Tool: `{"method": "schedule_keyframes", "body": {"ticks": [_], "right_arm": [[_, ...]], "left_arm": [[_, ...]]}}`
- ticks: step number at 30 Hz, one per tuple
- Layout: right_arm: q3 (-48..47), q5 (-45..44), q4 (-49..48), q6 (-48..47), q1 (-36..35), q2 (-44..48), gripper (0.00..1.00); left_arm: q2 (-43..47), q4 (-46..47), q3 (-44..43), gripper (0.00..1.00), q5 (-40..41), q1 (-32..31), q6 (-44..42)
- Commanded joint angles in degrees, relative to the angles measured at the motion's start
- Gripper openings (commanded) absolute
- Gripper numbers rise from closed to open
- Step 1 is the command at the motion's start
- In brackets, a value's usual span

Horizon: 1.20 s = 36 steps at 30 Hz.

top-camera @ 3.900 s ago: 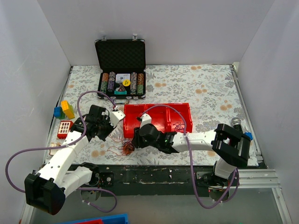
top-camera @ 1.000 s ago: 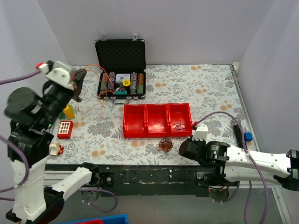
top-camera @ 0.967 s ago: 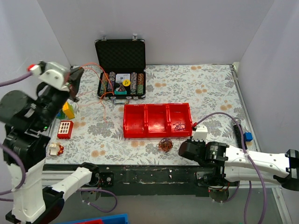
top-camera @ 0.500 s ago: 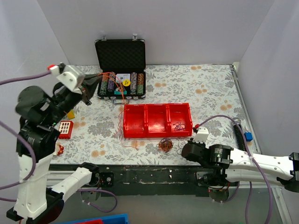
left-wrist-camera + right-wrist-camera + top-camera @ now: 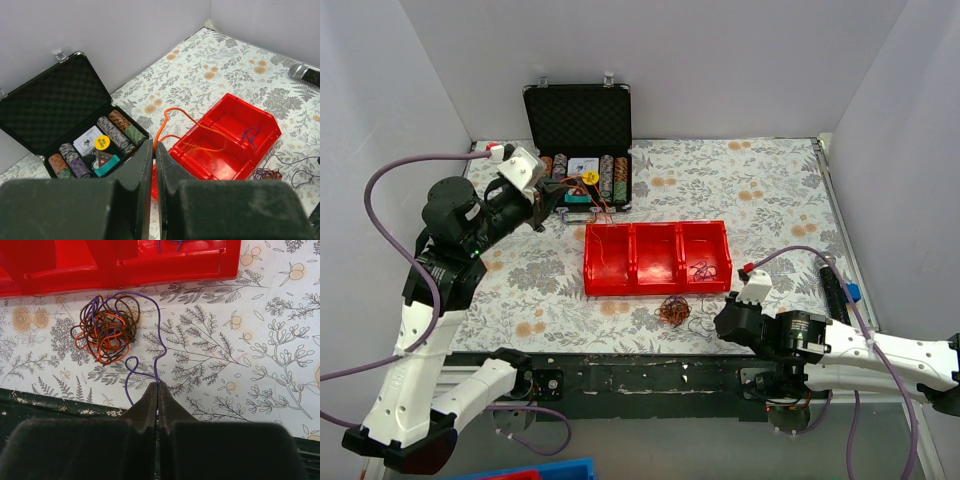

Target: Untangle the cables

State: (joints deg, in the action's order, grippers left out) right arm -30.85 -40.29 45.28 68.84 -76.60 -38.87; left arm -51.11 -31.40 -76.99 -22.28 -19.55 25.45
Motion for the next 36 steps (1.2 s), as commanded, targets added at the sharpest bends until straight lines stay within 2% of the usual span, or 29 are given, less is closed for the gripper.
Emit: {"method": "schedule_keyframes", "body": {"ticks": [1, 15, 25, 36], "right_arm": [[0.1, -1.8, -2.2, -0.1, -0.3, -0.9, 0.01], [0.3, -2.2, -0.8, 1.2, -0.4, 1.3, 0.01], [0.2, -2.2, -1.1, 1.6, -0.4, 0.5, 0.01], [0.5, -2.2, -1.6, 1.6, -0.3, 0.4, 0.01]], "left_arm": [[0.7, 3.1, 1.8, 0.03, -1.6, 0.3, 0.7], [-0.5, 7.3, 12.2, 0.0, 0.5, 0.3, -1.5], [-1.8, 8.0, 9.9, 0.0, -0.1, 0.3, 0.4], [-1.4, 9.5, 3.0, 0.0, -0.4, 0.3, 3.6]]}}
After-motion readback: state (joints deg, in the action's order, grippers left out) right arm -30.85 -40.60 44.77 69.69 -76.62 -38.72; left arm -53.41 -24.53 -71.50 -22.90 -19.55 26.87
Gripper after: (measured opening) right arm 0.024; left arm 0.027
